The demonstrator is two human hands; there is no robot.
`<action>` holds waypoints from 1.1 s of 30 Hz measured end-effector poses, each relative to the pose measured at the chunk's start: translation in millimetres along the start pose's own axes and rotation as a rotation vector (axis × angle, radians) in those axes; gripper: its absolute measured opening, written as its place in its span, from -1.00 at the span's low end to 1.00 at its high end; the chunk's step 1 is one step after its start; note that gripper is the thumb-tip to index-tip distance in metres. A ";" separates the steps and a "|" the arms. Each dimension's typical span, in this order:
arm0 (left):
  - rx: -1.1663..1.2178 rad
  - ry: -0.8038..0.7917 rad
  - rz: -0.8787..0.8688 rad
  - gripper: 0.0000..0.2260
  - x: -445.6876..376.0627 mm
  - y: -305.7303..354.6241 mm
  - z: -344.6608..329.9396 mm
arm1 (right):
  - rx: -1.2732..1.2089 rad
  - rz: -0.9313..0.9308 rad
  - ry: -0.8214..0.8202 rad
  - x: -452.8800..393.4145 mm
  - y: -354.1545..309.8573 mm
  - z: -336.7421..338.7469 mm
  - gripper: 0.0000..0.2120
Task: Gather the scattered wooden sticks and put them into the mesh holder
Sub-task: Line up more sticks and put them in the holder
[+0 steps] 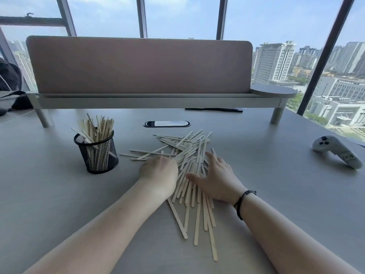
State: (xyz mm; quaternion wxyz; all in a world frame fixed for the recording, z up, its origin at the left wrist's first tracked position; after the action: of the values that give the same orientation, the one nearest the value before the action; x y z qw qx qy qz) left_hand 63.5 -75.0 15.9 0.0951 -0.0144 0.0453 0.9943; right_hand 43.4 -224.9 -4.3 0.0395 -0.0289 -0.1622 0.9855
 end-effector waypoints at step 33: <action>0.500 0.095 0.204 -0.78 -14.9 -84.9 8.5 | 0.041 0.008 -0.017 3.0 -1.9 0.1 -0.08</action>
State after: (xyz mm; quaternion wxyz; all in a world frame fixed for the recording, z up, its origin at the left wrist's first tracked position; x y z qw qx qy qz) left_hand 94.2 6.0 17.5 -0.0070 -0.0328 0.2949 0.9550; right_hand 40.5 -223.0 -3.7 0.0346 -0.0202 -0.1424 0.9890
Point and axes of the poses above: each hand's wrist, its own x-axis away from the middle knuckle, its own z-axis out of the back of the hand, y = z × x, the point moved 5 cm from there along -x, towards the middle knuckle, and after that the axes turned 13 degrees about x, right-handed, at the moved point
